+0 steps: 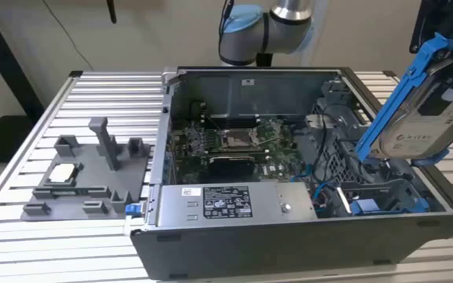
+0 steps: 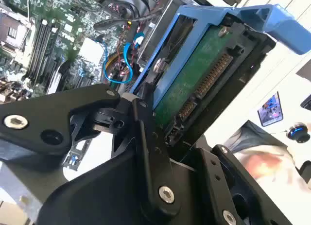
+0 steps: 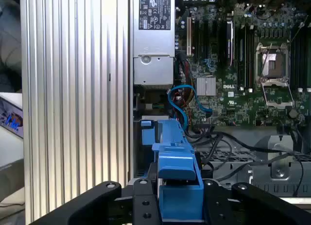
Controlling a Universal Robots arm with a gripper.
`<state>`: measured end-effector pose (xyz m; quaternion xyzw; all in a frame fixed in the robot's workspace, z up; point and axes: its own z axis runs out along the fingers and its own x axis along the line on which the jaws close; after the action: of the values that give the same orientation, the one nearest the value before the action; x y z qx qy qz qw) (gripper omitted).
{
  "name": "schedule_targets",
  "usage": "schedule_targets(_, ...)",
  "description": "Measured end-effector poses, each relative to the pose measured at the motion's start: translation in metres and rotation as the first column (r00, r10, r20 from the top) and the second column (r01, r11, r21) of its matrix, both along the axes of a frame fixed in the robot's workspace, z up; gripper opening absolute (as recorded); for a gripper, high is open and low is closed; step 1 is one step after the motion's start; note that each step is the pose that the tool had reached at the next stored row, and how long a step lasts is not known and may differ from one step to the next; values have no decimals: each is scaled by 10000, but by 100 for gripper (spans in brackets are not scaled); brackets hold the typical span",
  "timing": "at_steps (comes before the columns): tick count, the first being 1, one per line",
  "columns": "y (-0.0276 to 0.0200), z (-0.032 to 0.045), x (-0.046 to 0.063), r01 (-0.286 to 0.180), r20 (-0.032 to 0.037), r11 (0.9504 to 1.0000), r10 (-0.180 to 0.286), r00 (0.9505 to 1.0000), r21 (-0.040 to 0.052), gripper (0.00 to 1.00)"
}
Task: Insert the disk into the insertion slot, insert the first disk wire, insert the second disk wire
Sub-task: 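Insert the disk into the insertion slot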
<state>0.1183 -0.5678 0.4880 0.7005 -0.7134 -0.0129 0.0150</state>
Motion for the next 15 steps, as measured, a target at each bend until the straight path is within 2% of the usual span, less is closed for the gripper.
schedule_targets(11, 2, -15, 0, 0, 0, 10000, 0, 10000, 0, 33)
schedule_targets(15, 19, -27, 0, 0, 0, 10000, 0, 10000, -1, 33)
